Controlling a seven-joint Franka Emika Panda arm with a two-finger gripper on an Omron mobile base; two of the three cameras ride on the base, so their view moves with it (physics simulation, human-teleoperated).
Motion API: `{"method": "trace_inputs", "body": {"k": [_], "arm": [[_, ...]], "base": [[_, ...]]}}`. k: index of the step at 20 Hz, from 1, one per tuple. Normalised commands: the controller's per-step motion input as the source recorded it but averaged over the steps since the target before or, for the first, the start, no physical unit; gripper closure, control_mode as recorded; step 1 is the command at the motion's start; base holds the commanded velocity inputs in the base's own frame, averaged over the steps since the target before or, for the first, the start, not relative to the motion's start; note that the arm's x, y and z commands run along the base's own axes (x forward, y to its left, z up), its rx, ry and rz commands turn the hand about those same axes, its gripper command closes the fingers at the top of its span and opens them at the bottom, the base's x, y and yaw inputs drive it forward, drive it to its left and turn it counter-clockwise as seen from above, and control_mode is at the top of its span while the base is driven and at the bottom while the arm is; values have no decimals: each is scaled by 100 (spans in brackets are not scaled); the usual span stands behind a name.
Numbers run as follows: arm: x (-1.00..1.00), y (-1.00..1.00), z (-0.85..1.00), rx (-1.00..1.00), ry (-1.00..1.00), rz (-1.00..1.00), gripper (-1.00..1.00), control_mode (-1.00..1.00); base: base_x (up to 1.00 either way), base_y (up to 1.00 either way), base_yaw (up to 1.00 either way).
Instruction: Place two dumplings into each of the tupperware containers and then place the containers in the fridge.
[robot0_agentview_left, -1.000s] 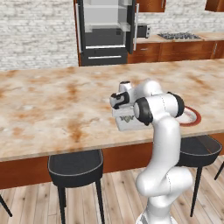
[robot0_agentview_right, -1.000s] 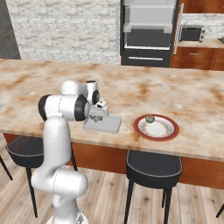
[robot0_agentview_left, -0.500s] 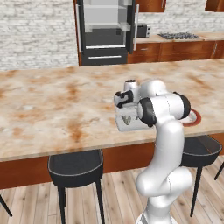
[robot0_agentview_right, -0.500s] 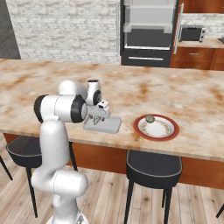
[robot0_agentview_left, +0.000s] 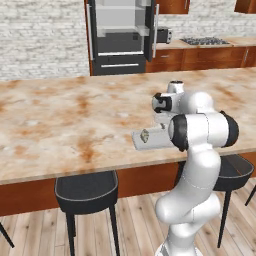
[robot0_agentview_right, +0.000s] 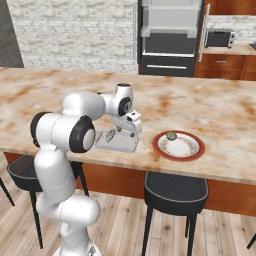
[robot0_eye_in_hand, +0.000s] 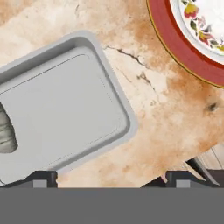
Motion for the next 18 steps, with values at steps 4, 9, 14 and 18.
{"method": "trace_inputs", "body": {"k": [4,9,14,18], "arm": [[-6,-87,42,-4,2,-21,-100,-100],[40,-94,0,2,4,-6,-100,-100],[58,-94,-18,16,0,0,-100,-100],[43,-70,-33,14,0,0,-100,-100]], "base": [[0,0,0],[0,0,0],[0,0,0],[0,0,0]]}}
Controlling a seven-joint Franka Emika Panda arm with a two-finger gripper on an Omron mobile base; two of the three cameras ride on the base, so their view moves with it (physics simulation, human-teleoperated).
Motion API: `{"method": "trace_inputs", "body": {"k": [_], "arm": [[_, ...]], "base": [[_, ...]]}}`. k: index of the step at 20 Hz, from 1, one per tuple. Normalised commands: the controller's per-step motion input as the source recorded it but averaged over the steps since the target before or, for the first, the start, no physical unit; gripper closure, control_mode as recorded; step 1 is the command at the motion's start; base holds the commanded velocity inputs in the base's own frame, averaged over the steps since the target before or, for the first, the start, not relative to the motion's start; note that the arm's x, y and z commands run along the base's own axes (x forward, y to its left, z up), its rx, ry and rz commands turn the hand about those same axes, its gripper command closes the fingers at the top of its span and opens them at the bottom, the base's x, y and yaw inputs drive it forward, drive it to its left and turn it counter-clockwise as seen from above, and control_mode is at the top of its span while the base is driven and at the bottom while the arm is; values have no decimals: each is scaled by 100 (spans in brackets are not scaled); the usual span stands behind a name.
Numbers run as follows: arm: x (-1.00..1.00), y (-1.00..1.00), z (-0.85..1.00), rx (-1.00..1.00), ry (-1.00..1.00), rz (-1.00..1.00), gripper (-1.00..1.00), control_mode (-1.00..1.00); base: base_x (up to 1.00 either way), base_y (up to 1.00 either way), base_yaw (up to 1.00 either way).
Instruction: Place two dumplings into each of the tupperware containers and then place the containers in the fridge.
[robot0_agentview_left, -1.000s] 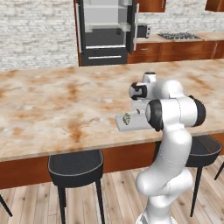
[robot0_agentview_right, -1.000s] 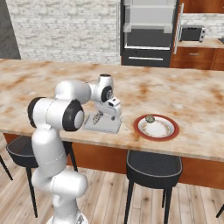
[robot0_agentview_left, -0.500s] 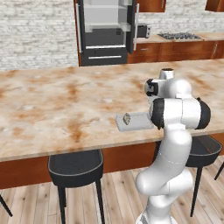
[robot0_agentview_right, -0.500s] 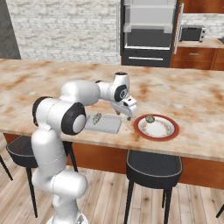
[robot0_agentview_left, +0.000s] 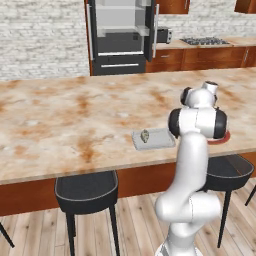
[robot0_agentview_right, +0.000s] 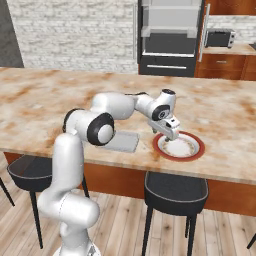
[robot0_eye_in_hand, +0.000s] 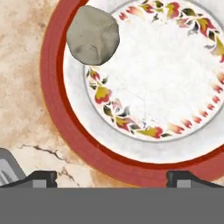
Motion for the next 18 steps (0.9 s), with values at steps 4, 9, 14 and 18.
{"method": "trace_inputs", "body": {"k": [4,9,14,18], "arm": [[65,-26,-35,5,0,4,-100,-100],[52,-3,-49,1,-3,3,-100,-100],[31,-1,-46,0,-8,0,-100,-100],[37,0,-31,0,-17,0,-100,-100]], "base": [[0,0,0],[0,0,0],[0,0,0],[0,0,0]]}}
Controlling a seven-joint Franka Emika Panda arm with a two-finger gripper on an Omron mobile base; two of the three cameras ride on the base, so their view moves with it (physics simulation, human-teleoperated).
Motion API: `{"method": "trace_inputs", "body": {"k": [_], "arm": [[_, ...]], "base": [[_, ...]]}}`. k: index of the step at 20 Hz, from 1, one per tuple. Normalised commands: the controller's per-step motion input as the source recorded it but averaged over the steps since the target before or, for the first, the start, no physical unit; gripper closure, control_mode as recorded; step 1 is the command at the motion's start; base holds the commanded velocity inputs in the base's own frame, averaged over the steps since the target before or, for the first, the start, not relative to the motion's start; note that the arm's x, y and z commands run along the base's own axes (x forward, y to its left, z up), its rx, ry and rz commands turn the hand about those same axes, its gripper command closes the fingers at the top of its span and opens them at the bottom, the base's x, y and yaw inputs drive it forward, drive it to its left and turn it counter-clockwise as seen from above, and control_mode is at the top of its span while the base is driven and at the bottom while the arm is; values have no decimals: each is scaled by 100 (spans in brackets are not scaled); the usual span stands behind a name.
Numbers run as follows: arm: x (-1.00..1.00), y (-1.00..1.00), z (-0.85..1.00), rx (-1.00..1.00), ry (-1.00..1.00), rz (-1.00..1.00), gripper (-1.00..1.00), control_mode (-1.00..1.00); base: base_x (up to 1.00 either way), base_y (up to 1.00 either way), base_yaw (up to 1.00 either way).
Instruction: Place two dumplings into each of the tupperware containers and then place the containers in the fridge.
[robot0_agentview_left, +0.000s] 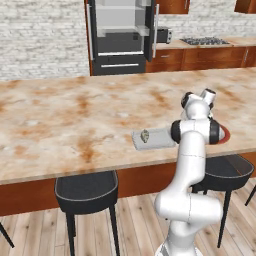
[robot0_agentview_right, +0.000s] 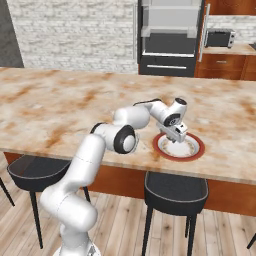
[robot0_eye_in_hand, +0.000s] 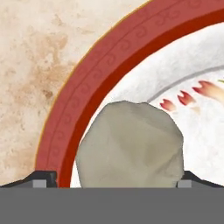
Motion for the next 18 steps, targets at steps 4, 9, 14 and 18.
{"method": "trace_inputs", "body": {"k": [4,9,14,18], "arm": [[24,-24,-35,0,-18,0,-100,-100],[-32,8,-32,-4,-18,0,100,-100],[-83,48,18,0,-12,6,100,-100],[-82,88,88,-1,-6,21,100,-100]], "base": [[0,0,0],[0,0,0],[0,0,0],[0,0,0]]}}
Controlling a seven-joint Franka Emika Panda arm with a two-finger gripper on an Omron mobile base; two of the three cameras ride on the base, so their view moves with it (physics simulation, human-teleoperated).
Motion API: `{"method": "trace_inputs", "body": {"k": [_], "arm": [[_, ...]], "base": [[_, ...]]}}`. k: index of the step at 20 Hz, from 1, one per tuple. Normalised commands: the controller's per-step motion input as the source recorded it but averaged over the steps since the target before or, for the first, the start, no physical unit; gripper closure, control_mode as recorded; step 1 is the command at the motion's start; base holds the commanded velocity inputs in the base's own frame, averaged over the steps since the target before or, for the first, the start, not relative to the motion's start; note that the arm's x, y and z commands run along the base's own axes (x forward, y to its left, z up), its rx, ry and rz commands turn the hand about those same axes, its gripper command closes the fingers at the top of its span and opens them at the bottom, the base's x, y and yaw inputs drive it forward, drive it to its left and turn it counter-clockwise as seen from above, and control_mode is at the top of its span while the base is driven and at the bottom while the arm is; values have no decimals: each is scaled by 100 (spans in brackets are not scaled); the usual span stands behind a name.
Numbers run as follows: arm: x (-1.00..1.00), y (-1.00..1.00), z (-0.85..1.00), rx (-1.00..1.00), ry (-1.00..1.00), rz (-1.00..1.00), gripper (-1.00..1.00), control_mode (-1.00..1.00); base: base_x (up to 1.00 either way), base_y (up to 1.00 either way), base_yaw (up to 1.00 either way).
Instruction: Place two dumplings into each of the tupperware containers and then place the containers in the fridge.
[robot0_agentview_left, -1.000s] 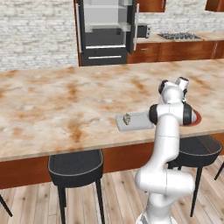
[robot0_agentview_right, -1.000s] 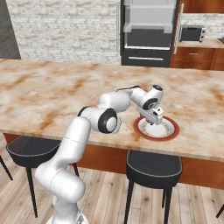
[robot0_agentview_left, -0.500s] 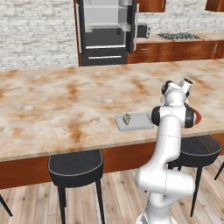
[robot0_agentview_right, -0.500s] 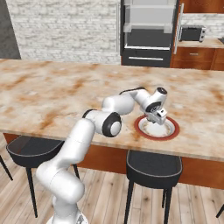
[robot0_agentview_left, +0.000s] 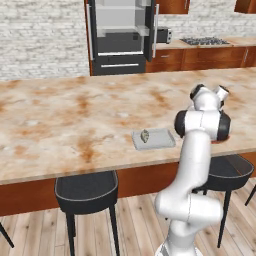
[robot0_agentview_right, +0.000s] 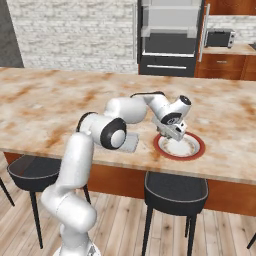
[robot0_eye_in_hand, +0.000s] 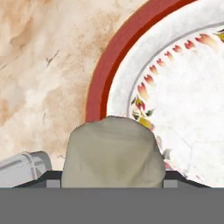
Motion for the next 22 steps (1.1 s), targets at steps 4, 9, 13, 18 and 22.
{"method": "trace_inputs", "body": {"k": [4,9,13,18,22], "arm": [[-91,100,71,-14,0,22,100,-100],[-72,100,13,-25,0,10,100,-100],[17,99,9,-23,-2,-5,100,-100],[57,96,0,-13,0,-16,100,-100],[75,24,-15,-3,7,-21,100,-100]], "base": [[0,0,0],[0,0,0],[0,0,0],[0,0,0],[0,0,0]]}}
